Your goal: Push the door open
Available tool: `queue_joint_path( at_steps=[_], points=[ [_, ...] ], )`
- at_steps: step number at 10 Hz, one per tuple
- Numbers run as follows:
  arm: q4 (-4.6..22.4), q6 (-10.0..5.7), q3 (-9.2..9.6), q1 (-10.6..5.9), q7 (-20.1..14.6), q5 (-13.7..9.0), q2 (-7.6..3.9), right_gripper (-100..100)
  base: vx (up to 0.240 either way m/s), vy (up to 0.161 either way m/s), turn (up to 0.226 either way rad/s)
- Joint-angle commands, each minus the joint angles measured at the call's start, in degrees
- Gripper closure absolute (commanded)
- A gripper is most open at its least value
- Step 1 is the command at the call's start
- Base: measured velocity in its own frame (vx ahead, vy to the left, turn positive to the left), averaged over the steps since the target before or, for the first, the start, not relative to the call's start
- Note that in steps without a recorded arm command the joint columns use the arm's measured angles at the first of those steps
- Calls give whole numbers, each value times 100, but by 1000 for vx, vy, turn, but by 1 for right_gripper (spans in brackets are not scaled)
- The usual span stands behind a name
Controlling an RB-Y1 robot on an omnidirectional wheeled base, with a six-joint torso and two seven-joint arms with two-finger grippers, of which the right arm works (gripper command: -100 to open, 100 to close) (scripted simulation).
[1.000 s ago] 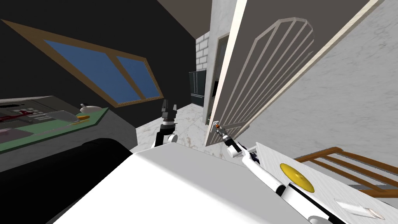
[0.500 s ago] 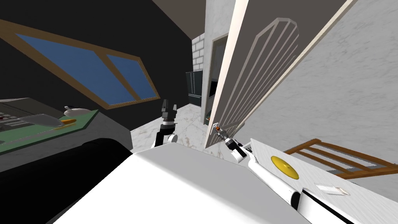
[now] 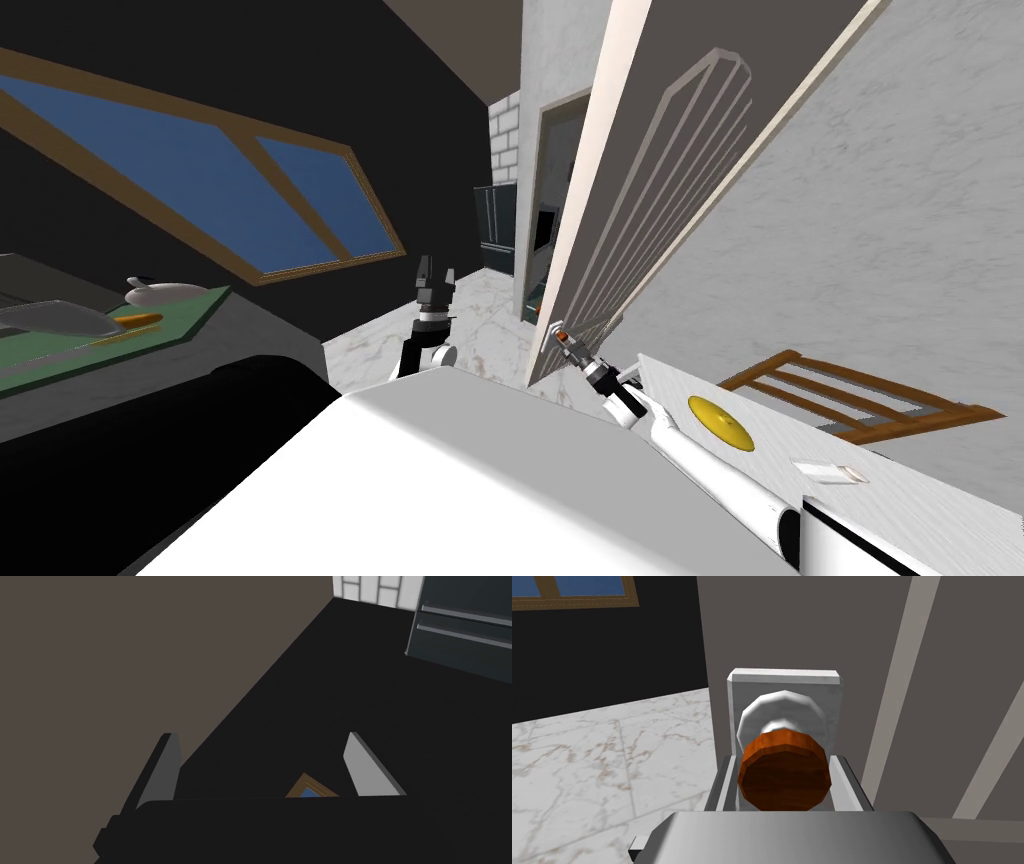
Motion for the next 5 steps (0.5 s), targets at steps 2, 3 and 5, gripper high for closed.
queue_joint_path(
  at_steps=[2,3,5],
  points=[
    [-29,-318,134,55,-100,82,-245,100,28,-13,-66],
    [-33,-549,244,84,-174,146,-383,100,21,-15,-45],
    [-37,-809,357,113,-250,211,-524,100,19,-12,-53]
  ],
)
